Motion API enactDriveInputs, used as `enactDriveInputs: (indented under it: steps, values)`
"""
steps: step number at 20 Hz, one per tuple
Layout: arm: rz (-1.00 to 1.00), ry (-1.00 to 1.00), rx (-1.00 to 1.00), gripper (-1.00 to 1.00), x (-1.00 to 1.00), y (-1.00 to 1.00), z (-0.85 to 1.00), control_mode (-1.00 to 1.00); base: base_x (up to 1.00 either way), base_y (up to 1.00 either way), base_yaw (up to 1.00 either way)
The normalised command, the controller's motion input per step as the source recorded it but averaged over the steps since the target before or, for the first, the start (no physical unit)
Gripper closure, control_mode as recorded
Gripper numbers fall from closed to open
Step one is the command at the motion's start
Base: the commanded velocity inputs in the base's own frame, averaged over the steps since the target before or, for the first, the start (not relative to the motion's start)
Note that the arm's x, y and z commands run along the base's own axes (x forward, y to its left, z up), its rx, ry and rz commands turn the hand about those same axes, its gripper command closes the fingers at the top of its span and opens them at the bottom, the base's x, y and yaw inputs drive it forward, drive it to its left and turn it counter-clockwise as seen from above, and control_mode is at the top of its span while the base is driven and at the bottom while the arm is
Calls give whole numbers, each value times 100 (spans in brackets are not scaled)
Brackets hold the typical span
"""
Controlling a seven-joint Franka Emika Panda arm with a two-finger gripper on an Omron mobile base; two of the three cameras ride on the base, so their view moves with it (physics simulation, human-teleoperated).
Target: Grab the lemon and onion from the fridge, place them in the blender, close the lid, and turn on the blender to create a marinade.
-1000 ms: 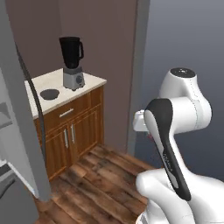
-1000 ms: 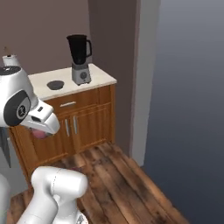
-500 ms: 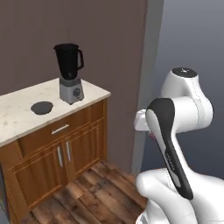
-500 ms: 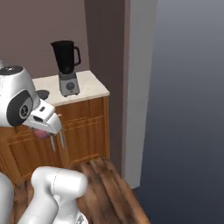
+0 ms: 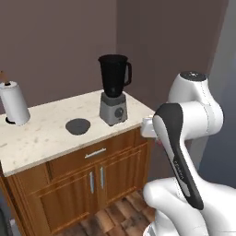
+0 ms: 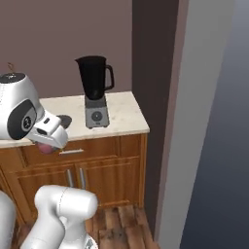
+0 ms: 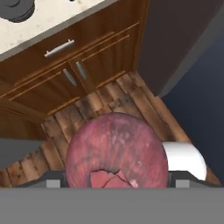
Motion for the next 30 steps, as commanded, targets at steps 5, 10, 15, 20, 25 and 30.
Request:
enactDriveInputs:
  steps: [5, 10, 15, 20, 25, 30]
  values:
    - [0, 0, 0, 100, 0, 0, 0, 100, 87, -39, 32]
    - [0, 0, 0, 100, 0, 0, 0, 100, 76, -33, 24]
    - [0, 0, 0, 100, 0, 0, 0, 100, 59, -7, 22]
    - [0, 0, 0, 100, 0, 0, 0, 100, 42, 0, 26]
    - [8, -6, 0, 100, 19, -8, 15, -100, 32, 0, 16]
    - [19, -30, 0, 100, 55, -25, 86, -100, 0, 0, 0]
